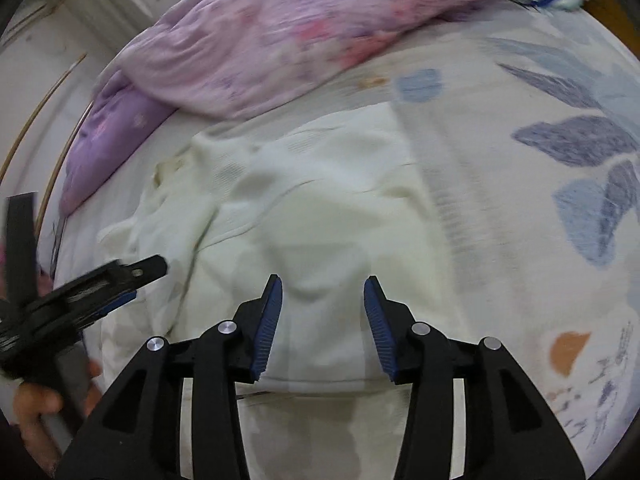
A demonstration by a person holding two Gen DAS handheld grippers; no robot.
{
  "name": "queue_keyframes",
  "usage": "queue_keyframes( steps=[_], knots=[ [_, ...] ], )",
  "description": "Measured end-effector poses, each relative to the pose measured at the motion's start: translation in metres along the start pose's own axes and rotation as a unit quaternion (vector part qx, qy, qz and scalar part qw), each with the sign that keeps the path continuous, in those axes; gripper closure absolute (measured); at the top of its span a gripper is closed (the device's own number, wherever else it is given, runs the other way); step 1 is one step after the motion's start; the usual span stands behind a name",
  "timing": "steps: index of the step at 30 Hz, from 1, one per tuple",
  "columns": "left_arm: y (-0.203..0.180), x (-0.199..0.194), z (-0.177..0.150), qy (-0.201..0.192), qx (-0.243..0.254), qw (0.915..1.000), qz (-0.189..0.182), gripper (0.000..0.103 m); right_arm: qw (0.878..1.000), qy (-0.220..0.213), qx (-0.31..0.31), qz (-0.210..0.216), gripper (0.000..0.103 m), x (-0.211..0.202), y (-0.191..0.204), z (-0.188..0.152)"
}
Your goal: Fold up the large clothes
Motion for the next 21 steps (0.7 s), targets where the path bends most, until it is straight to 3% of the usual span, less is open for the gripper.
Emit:
queue_keyframes(
  steps=[2,4,6,8,10,12,15,18,21],
  knots=[
    [-0.013,0.019,0.003,0.013,0.020,0.9995,0.020,0.028,1.000,-0.002,0.009,0.002,0.061,0.000,-0.011,0.004],
    [-0.017,0.029,0.005,0.008,0.048,0.9971,0.058,0.041,1.000,0.001,0.018,0.002,0.061,0.002,-0.020,0.006],
    [-0.009,0.036,0.006,0.012,0.055,0.9958,0.073,0.079,1.000,0.004,0.023,0.007,0.061,0.003,-0.024,0.005],
    [0.004,0.017,0.009,-0.010,0.038,0.9986,0.035,0.093,1.000,0.005,0.027,0.011,0.061,-0.003,-0.030,0.004],
    [0.024,-0.017,0.008,-0.056,0.022,0.9981,0.017,0.094,0.999,0.004,0.029,0.020,0.061,-0.005,-0.030,0.005],
    [0.059,-0.059,-0.001,-0.105,-0.027,0.9936,-0.034,0.094,0.999,0.000,0.029,0.030,0.061,-0.007,-0.027,0.007],
    [0.122,-0.098,-0.026,-0.153,-0.112,0.9780,-0.087,0.094,0.999,0.001,0.017,0.045,0.061,-0.007,-0.016,0.010],
    [0.176,-0.092,-0.057,-0.137,-0.177,0.9730,-0.057,0.095,0.999,0.010,0.007,0.047,0.058,0.000,-0.006,0.010],
    [0.206,-0.052,-0.087,-0.072,-0.229,0.9691,-0.057,0.095,0.999,0.015,0.006,0.044,0.058,0.008,0.003,0.010]
  ],
)
Point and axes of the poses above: each gripper's, at about its wrist camera, not at the fingertips, and x roughly the way its jaws point, y to its left, z to its top, the point moved 7 cm from there along x, roughly the way its jaws point, and after that the axes turned 8 degrees about y, right-handed, at the moved point
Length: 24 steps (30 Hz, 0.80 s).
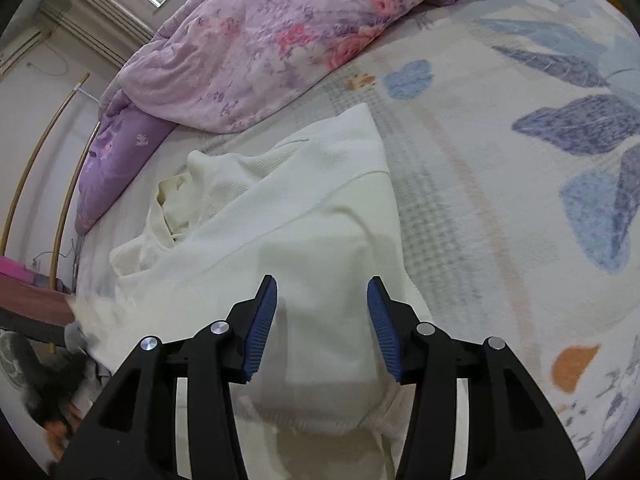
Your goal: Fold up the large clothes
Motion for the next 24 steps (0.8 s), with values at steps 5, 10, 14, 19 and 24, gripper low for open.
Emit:
queue_keyframes(
  steps=[5,10,14,19,24],
  knots=[
    [0.019,0.027,-0.021,0.040,-0.032,0.9986,0.015,0.085,0.999,0.015,-0.018,-0.034,0.054,0.016,0.004,0.003],
    [0.035,0.011,-0.019,0.026,-0.041,0.9973,0.055,0.083,0.997,0.044,0.007,-0.070,0.053,0.034,-0.018,0.003],
    [0.074,0.000,-0.014,0.042,-0.074,0.9947,0.058,0.082,0.996,0.053,0.028,-0.070,0.053,0.031,-0.028,0.009],
    [0.056,-0.021,0.028,0.013,-0.048,0.9987,0.009,0.059,0.998,0.013,0.033,-0.053,0.044,0.009,-0.021,0.049],
    [0.041,0.007,0.092,0.044,-0.056,0.9967,-0.039,0.048,0.997,0.020,0.075,-0.028,0.043,0.024,-0.032,0.091]
  ],
)
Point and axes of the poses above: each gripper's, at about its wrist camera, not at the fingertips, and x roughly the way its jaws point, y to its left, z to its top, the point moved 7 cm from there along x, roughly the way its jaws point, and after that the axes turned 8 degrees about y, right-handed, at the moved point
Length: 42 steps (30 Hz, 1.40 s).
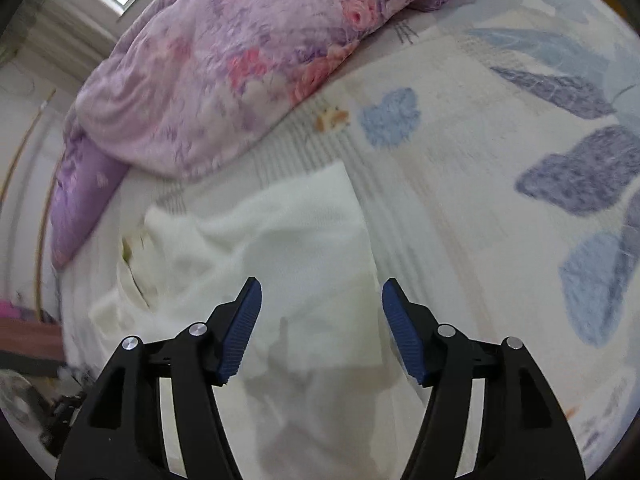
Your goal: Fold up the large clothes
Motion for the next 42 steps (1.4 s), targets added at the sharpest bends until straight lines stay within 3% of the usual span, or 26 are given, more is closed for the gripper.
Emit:
queue_keyframes(
  steps=[7,11,13,14,15,16,18,22,27,32,37,41,42],
  knots=[
    [-0.009,0.041,0.044,0.048,0.036,0.9976,0.035,0.041,0.998,0.023,0.052,0.021,0.043,0.040,-0.014,0.030],
    [-0.011,0.061,0.060,0.053,0.045,0.9959,0.057,0.037,0.999,0.014,0.038,0.024,0.038,0.053,-0.009,0.042],
    [-0.016,0.068,0.067,0.050,0.055,0.9951,0.066,0.037,0.998,0.005,0.030,0.051,0.040,0.054,-0.002,0.050],
    [-0.020,0.068,0.069,0.044,0.070,0.9940,0.072,0.043,0.997,0.007,0.027,0.066,0.044,0.055,0.002,0.051],
    [-0.027,0.069,0.070,0.039,0.094,0.9922,0.071,0.076,0.997,0.018,0.019,0.076,0.054,0.058,0.007,0.053],
    [-0.032,0.069,0.068,0.044,0.109,0.9908,0.067,0.090,0.997,0.025,0.011,0.071,0.068,0.059,0.010,0.053],
    [-0.040,0.067,0.066,0.045,0.129,0.9872,0.083,0.095,0.997,0.033,-0.019,0.061,0.090,0.057,0.017,0.050],
    [-0.048,0.026,0.059,0.005,0.129,0.9903,0.051,0.096,0.993,-0.031,-0.047,0.106,0.093,0.006,0.031,0.040],
    [-0.036,-0.037,0.022,-0.019,0.132,0.9909,0.021,0.096,0.978,-0.115,-0.107,0.139,0.093,-0.085,0.052,-0.022],
    [-0.015,-0.087,-0.036,-0.030,0.144,0.9879,0.047,0.096,0.981,-0.124,-0.106,0.108,0.093,-0.128,0.015,-0.087],
    [0.034,-0.095,-0.100,0.016,0.122,0.9890,0.082,0.096,0.991,-0.057,-0.075,0.091,0.093,-0.120,-0.034,-0.151],
    [0.082,-0.088,-0.151,0.057,0.056,0.9925,0.092,0.096,0.998,0.001,-0.023,0.067,0.086,-0.106,-0.066,-0.200],
    [0.091,-0.087,-0.160,0.065,0.037,0.9934,0.087,0.095,0.998,0.007,-0.008,0.057,0.080,-0.105,-0.071,-0.208]
  ],
)
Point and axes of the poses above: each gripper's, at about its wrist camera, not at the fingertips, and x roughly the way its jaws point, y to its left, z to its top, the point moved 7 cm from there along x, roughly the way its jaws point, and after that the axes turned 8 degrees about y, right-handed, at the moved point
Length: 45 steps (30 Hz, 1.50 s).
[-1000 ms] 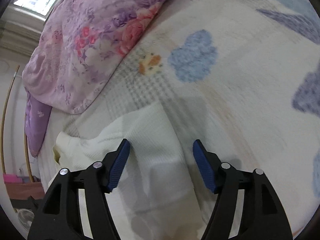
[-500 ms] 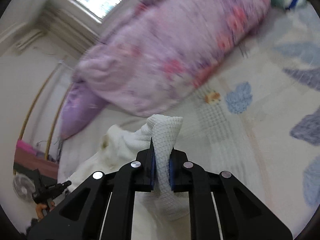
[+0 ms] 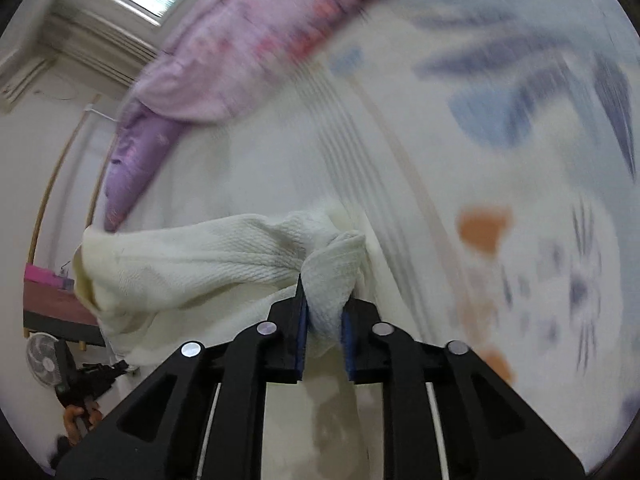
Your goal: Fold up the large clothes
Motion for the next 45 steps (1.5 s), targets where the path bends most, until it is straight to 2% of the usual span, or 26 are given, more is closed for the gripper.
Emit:
queue_keyframes(
  steps=[1,2,4,7,12,13,14,15,17,18,19,20,23,24,26,28,30,31,33,35,36,37,39,40,42,45],
  knots=[
    [0.009,0.003,-0.012,0.008,-0.030,0.9994,-0.013,0.095,1.000,0.002,0.021,-0.006,0.071,-0.001,-0.006,-0.008],
    [0.017,0.004,-0.022,0.010,-0.058,0.9980,-0.023,0.094,0.999,0.003,0.050,0.002,0.067,-0.003,-0.011,-0.016],
    [0.025,0.004,-0.038,0.006,-0.093,0.9950,-0.035,0.091,0.995,0.000,0.096,0.008,0.038,-0.008,-0.021,-0.026],
    [0.034,-0.001,-0.054,-0.004,-0.127,0.9903,-0.056,0.086,0.989,0.004,0.143,0.036,0.036,-0.009,-0.027,-0.039],
    [0.033,-0.024,-0.059,-0.058,-0.156,0.9783,-0.124,0.049,0.967,0.012,0.232,0.108,0.028,0.000,-0.019,-0.050],
    [0.030,-0.028,-0.055,-0.074,-0.163,0.9733,-0.144,0.046,0.966,0.016,0.234,0.106,0.028,0.004,-0.016,-0.051],
    [0.028,-0.028,-0.052,-0.078,-0.173,0.9695,-0.155,0.033,0.967,0.019,0.236,0.089,0.028,0.010,-0.014,-0.054],
    [0.027,-0.021,-0.051,-0.068,-0.184,0.9684,-0.154,0.028,0.967,0.022,0.243,0.074,0.028,0.011,-0.017,-0.056],
    [0.022,-0.003,-0.047,-0.045,-0.171,0.9729,-0.149,0.028,0.962,0.015,0.257,0.086,0.028,0.023,-0.015,-0.062],
    [0.023,0.008,-0.044,-0.043,-0.164,0.9766,-0.132,0.028,0.964,0.006,0.256,0.074,0.028,0.026,-0.017,-0.063],
    [0.022,0.016,-0.043,-0.037,-0.164,0.9781,-0.123,0.028,0.964,-0.002,0.257,0.067,0.028,0.029,-0.019,-0.063],
    [0.024,0.026,-0.042,-0.029,-0.168,0.9767,-0.131,0.028,0.963,-0.006,0.262,0.069,0.028,0.032,-0.021,-0.062],
    [0.030,0.033,-0.034,-0.030,-0.170,0.9765,-0.129,0.028,0.961,-0.029,0.263,0.078,0.038,0.029,-0.025,-0.057],
    [0.029,0.030,-0.031,-0.036,-0.160,0.9769,-0.137,0.028,0.962,-0.037,0.259,0.083,0.043,0.027,-0.022,-0.055],
    [0.029,0.027,-0.029,-0.038,-0.153,0.9753,-0.155,0.028,0.966,-0.051,0.231,0.108,0.045,0.018,-0.015,-0.045],
    [0.029,0.026,-0.028,-0.036,-0.160,0.9660,-0.200,0.028,0.969,-0.041,0.213,0.120,0.049,0.022,-0.012,-0.041],
    [0.027,0.021,-0.028,-0.039,-0.165,0.9556,-0.241,0.028,0.966,-0.039,0.224,0.125,0.057,0.025,-0.018,-0.041],
    [0.027,0.017,-0.029,-0.048,-0.167,0.9508,-0.256,0.028,0.964,-0.038,0.228,0.129,0.057,0.028,-0.019,-0.039],
    [0.026,0.016,-0.027,-0.054,-0.171,0.9481,-0.263,0.028,0.961,-0.033,0.238,0.140,0.057,0.034,-0.023,-0.039],
    [0.024,0.021,-0.027,-0.043,-0.178,0.9447,-0.272,0.028,0.961,-0.028,0.237,0.141,0.071,0.038,-0.023,-0.039],
    [0.021,0.023,-0.025,-0.039,-0.184,0.9395,-0.286,0.028,0.961,-0.026,0.236,0.142,0.084,0.039,-0.023,-0.040],
    [0.019,0.024,-0.025,-0.035,-0.191,0.9326,-0.304,0.028,0.960,-0.027,0.237,0.145,0.087,0.037,-0.023,-0.040],
    [0.013,0.017,-0.025,-0.037,-0.194,0.9182,-0.343,0.028,0.957,-0.026,0.243,0.154,0.087,0.035,-0.023,-0.040],
    [0.012,0.011,-0.030,-0.043,-0.186,0.9146,-0.356,0.028,0.958,-0.025,0.243,0.153,0.087,0.034,-0.022,-0.040],
    [0.016,0.006,-0.036,-0.052,-0.188,0.9136,-0.357,0.023,0.960,-0.023,0.234,0.150,0.084,0.030,-0.020,-0.040],
    [0.026,0.011,-0.038,-0.046,-0.214,0.9098,-0.352,0.022,0.961,-0.020,0.233,0.148,0.084,0.029,-0.019,-0.042]
  ],
)
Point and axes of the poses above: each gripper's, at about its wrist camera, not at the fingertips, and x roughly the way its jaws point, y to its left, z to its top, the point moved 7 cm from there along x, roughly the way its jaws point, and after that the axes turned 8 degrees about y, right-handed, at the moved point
